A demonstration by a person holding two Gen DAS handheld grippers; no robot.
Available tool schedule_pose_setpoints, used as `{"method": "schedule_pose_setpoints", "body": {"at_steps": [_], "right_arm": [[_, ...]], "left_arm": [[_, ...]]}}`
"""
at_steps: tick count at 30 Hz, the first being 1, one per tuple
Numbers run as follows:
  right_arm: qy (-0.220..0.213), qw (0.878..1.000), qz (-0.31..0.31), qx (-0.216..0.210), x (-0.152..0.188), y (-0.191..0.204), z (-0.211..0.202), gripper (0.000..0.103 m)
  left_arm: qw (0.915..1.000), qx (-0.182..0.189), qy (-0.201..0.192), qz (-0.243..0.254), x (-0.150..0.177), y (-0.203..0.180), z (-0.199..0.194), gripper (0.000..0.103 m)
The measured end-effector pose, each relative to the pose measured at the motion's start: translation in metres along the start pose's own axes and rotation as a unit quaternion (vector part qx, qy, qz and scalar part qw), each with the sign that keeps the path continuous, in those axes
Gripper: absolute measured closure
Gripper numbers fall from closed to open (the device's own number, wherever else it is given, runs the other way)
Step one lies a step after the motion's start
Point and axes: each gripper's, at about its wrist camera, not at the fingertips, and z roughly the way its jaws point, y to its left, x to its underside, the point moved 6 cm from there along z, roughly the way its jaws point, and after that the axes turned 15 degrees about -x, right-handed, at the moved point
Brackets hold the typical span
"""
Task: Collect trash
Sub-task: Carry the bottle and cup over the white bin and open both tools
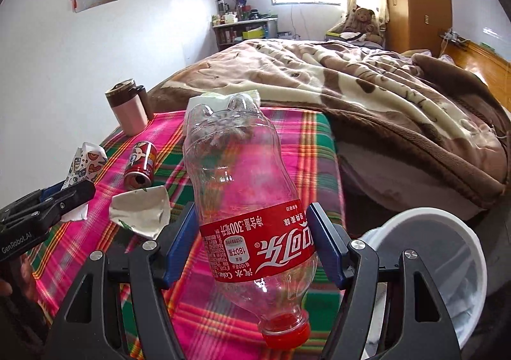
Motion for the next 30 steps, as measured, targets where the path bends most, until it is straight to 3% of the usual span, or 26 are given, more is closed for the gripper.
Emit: {"method": "schedule_pose_setpoints", "body": {"at_steps": [15, 30], "right_arm": [[-0.032, 0.997, 0.047, 0.058, 0.018, -0.047, -0.053, 0.033], [-0.022, 0.988, 0.098, 0.121, 0.048, -0.102, -0.09, 0.033]], "left_arm": [[0.9948, 0.082, -0.008, 0.06, 0.013, -0.097, -0.024, 0.054], [0.9809, 0.156, 0.022, 0.114, 0.033, -0.195, -0.024, 0.054]]}}
